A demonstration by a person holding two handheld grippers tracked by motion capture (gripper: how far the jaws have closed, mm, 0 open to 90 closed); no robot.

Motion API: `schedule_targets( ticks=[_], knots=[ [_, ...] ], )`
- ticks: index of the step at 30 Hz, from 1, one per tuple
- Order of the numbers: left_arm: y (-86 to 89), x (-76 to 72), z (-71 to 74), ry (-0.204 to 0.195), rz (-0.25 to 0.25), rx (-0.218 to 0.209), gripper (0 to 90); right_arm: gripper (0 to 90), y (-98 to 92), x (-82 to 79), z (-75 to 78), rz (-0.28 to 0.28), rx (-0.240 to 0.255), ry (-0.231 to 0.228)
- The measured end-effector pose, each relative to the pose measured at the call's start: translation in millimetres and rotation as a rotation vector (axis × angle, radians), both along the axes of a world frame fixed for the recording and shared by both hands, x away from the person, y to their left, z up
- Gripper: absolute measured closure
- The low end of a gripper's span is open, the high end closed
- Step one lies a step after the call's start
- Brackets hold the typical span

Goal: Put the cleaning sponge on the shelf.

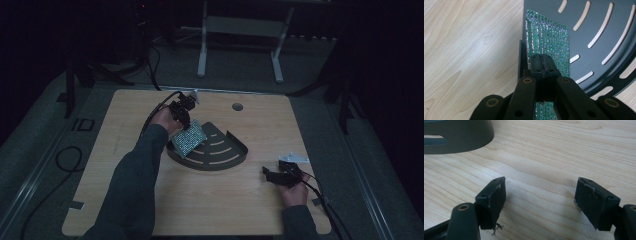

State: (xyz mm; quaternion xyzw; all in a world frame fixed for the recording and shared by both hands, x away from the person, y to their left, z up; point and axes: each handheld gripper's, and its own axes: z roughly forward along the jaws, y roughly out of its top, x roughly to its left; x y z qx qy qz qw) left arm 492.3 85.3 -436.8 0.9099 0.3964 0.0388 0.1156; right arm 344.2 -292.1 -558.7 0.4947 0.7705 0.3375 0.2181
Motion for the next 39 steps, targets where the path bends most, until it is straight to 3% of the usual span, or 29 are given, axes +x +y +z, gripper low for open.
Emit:
schedule_targets(
  ticks=[19, 29, 39],
  knots=[
    [-8.2, -1.5, -17.0, 0.009, -0.022, 0.075, 89.3, 24.5, -0.1, 0.1, 0.0, 0.001, 0.0, -0.001],
    [-7.4, -1.9, -21.7, -0.01, -0.029, 0.143, 89.1, 24.5, -0.2, 0.1, 0.0, 0.002, -0.001, -0.001],
    [-8.3, -0.3, -26.6, 0.002, -0.03, 0.158, 89.7, 24.5, -0.2, 0.1, 0.0, 0.002, -0.001, -0.001]
  ],
)
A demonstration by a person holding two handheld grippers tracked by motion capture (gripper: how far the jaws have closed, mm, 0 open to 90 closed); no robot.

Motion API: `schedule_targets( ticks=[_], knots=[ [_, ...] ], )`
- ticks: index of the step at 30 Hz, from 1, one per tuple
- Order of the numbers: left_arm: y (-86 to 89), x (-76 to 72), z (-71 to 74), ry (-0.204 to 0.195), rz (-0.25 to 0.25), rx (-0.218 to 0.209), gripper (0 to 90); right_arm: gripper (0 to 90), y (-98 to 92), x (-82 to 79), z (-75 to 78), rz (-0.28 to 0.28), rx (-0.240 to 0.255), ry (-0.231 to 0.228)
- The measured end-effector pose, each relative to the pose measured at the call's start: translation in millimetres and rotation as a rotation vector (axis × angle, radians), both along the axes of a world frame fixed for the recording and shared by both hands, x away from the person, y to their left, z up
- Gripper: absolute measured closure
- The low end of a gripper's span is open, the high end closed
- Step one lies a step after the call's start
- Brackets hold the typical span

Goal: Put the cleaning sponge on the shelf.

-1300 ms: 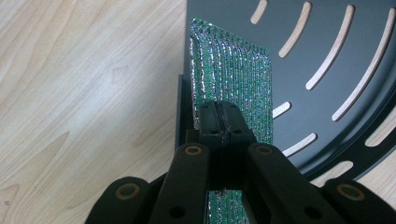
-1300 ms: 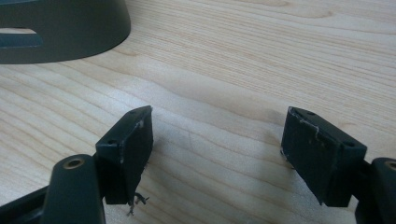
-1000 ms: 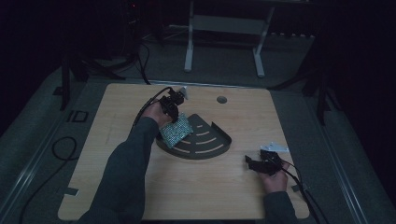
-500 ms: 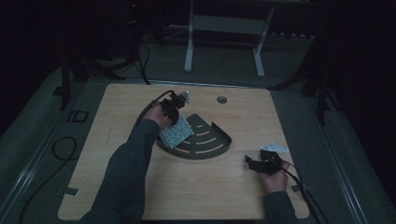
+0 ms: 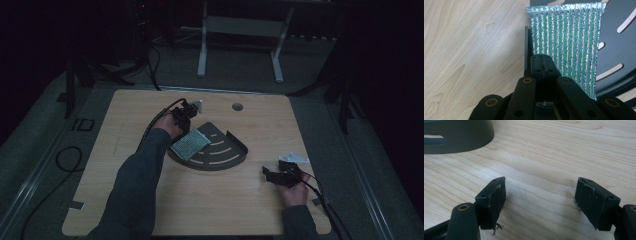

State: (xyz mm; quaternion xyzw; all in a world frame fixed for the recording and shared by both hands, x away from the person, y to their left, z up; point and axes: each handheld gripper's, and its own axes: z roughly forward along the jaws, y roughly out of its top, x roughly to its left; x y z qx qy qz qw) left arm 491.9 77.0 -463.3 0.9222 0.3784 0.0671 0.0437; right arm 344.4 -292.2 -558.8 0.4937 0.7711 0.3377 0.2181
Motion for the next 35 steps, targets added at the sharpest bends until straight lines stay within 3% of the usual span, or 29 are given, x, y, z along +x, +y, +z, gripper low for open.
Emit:
schedule_targets(
  ticks=[4, 7, 13, 19, 22, 30, 35],
  knots=[
    [2.1, 0.1, 1.5, -0.001, 0.008, -0.015, 89.3, 24.5, 0.0, 0.0, 0.0, 0.0, 0.0, 0.0],
    [4.0, 0.0, 3.3, 0.004, 0.01, -0.032, 83.2, 24.5, 0.0, 0.0, 0.0, 0.0, 0.001, 0.0],
    [11.4, -1.5, 9.4, 0.007, 0.029, -0.099, 74.5, 24.5, 0.0, 0.0, 0.0, 0.0, 0.0, 0.0],
    [17.9, -3.4, 17.1, 0.0, 0.035, -0.139, 68.0, 24.5, 0.1, -0.1, 0.0, 0.0, 0.001, 0.0],
    [26.6, -5.8, 25.0, -0.003, 0.034, -0.193, 65.4, 24.5, 0.0, 0.0, 0.0, 0.0, 0.001, 0.0],
    [43.4, -11.9, 34.1, -0.015, 0.042, -0.22, 63.1, 24.5, 0.1, -0.1, 0.0, 0.0, 0.001, 0.0],
    [61.2, -14.3, 31.7, -0.023, 0.083, -0.234, 62.3, 24.5, 0.0, 0.0, 0.0, 0.0, 0.0, 0.0]
  ],
)
